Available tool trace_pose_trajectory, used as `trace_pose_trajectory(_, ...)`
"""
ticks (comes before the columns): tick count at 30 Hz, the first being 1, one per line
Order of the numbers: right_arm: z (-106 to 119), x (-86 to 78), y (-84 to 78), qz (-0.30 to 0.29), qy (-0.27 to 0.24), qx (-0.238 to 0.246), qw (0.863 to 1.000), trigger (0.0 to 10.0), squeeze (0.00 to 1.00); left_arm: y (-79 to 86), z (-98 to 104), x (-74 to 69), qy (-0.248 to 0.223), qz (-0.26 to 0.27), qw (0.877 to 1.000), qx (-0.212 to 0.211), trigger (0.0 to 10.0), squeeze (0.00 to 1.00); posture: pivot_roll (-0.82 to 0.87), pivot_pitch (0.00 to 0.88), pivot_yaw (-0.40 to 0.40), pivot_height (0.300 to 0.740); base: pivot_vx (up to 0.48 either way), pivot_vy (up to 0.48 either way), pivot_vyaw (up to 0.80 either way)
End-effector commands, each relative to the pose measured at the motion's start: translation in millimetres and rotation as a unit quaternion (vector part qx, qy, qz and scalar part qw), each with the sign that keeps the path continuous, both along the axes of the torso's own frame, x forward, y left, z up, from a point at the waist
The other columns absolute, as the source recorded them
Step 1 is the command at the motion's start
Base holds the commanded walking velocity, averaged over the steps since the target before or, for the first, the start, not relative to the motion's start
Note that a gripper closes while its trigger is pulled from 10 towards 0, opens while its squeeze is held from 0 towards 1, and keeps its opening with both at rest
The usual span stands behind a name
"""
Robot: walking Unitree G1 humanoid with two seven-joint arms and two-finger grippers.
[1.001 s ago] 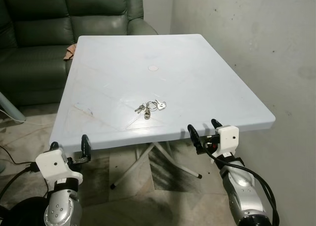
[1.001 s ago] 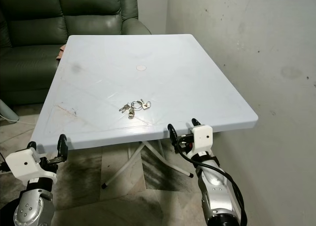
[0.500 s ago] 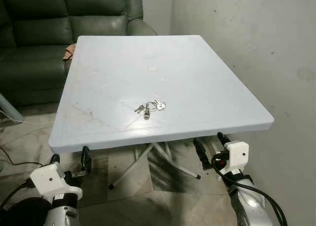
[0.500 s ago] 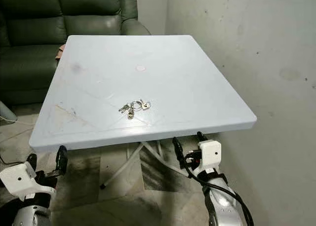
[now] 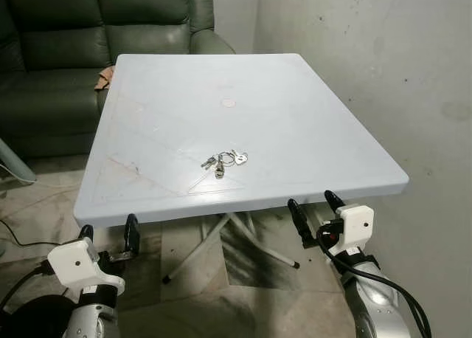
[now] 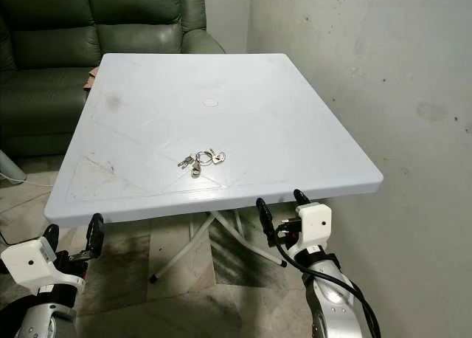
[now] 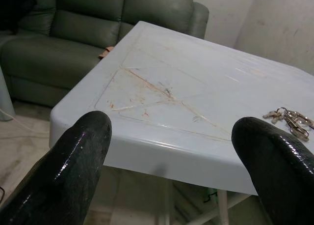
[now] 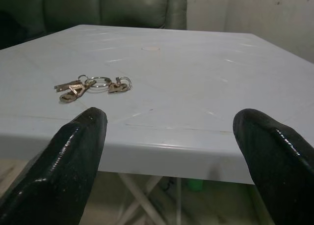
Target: Hang keys on a hook
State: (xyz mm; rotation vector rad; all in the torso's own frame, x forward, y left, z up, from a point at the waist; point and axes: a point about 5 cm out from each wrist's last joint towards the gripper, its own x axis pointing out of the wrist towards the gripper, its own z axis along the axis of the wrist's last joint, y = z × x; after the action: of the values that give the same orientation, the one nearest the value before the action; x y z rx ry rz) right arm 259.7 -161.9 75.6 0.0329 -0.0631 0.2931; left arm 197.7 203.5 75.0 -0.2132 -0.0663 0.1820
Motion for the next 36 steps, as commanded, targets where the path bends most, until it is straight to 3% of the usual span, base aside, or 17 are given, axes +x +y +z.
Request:
trace_pose_trajectory(1,4.1,0.9,3.3,0.011,-0.004,0.001,1.0,10.0,0.0,-1.6,4.0,2.1,-0.006,-0.006,1.0,0.001,10.0,0.0,-0.01,0.0,-0.045,0.74,0.0,0.0,0.0)
trace_pose_trajectory(9,6.0,2.1,4.5,0.013,-0.005,0.001,1.0,10.0,0.0,-4.3,6.2,4.1,-0.01,-0.013,1.0,0.005,10.0,0.0,-0.01,0.0,-0.046,0.74,0.0,0.0,0.0)
trace_pose_trajectory(36,6.4,2.2,5.0,0.019,-0.002,-0.007,1.0,10.0,0.0,-8.1,6.5,6.6,-0.007,-0.022,1.0,0.007,10.0,0.0,-0.01,0.0,-0.047,0.74,0.345,0.0,0.0)
